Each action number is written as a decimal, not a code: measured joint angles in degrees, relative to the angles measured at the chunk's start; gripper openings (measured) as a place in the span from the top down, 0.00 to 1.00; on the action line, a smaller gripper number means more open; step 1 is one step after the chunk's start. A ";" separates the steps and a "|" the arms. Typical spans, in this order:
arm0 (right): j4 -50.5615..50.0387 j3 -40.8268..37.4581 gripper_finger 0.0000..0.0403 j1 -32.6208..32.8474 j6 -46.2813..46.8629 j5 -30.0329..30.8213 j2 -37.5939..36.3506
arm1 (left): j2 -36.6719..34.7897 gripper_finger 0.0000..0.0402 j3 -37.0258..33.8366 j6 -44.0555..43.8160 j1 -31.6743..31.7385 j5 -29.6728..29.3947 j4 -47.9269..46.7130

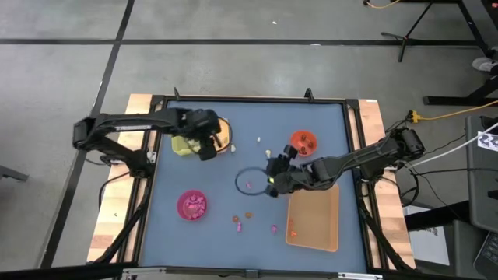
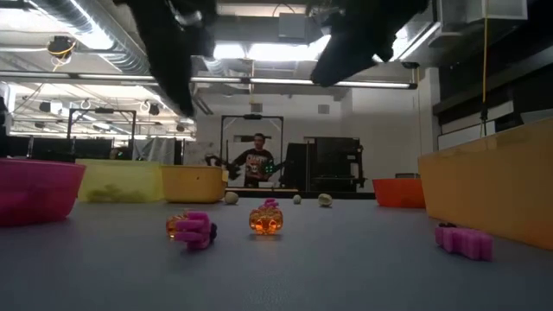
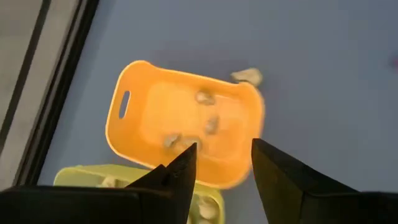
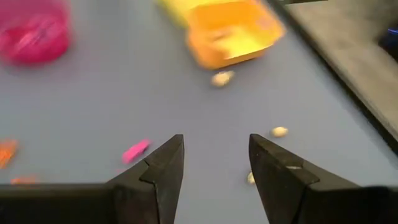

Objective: Sort Halloween decoration
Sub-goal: Put the white skull toy into the yellow bin

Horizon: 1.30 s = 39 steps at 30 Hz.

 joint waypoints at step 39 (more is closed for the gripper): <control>-0.39 -0.07 0.55 -17.26 29.33 -5.69 18.52 | -26.63 0.66 -15.60 -23.54 -21.81 -5.49 -7.44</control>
